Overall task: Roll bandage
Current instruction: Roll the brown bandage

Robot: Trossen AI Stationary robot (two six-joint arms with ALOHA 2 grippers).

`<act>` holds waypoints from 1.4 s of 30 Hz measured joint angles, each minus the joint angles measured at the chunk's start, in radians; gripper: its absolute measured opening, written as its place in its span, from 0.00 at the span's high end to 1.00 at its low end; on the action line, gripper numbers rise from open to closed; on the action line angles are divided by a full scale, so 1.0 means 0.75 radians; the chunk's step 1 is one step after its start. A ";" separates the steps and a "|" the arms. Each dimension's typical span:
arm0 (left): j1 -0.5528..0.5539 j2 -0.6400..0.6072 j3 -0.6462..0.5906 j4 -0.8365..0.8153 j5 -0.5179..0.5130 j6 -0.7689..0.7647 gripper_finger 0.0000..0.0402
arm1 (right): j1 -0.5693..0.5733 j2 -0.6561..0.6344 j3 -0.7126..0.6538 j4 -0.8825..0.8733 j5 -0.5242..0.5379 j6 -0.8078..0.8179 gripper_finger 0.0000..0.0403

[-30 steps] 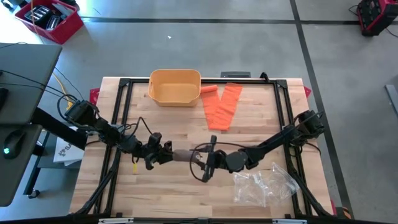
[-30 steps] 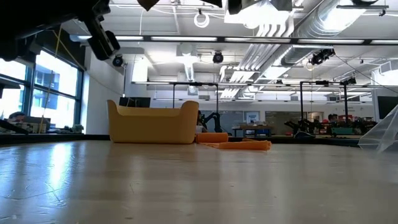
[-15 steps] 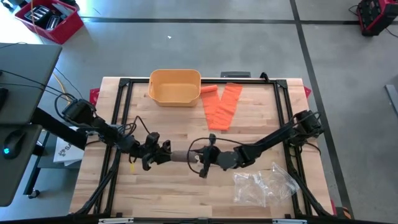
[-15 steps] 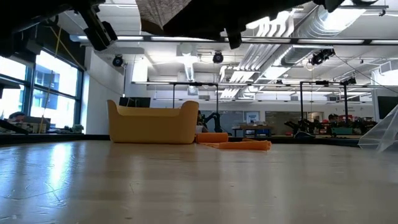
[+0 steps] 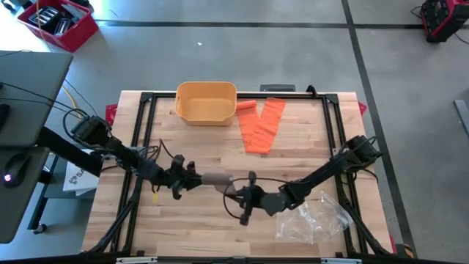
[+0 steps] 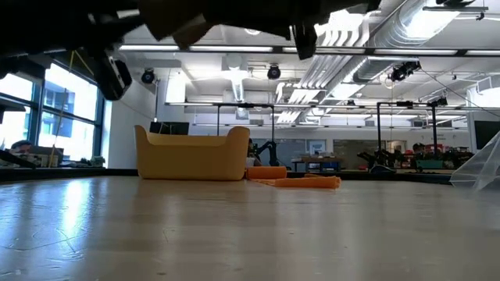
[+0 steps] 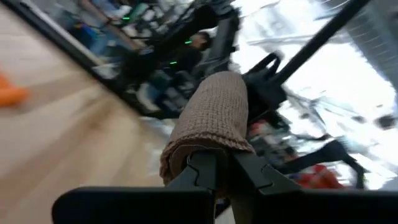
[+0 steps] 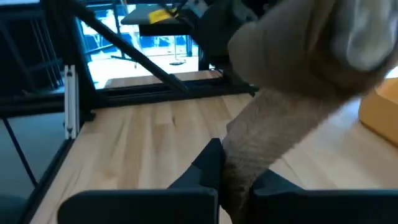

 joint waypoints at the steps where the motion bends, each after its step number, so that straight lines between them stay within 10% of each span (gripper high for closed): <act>1: 0.000 0.000 0.000 -0.033 -0.035 0.013 0.97 | -0.012 0.001 0.000 -0.004 -0.007 0.031 1.00; 21: -0.143 0.087 0.070 -0.262 -0.424 0.295 0.97 | -0.174 0.001 0.000 -0.047 -0.151 0.411 0.99; 33: -0.151 0.239 0.124 -0.335 -0.480 0.303 0.97 | -0.179 0.016 0.002 -0.237 -0.245 0.522 0.67; 42: -0.126 0.367 0.122 -0.345 -0.415 0.159 0.97 | -0.188 0.199 0.002 -0.297 -0.256 0.620 0.61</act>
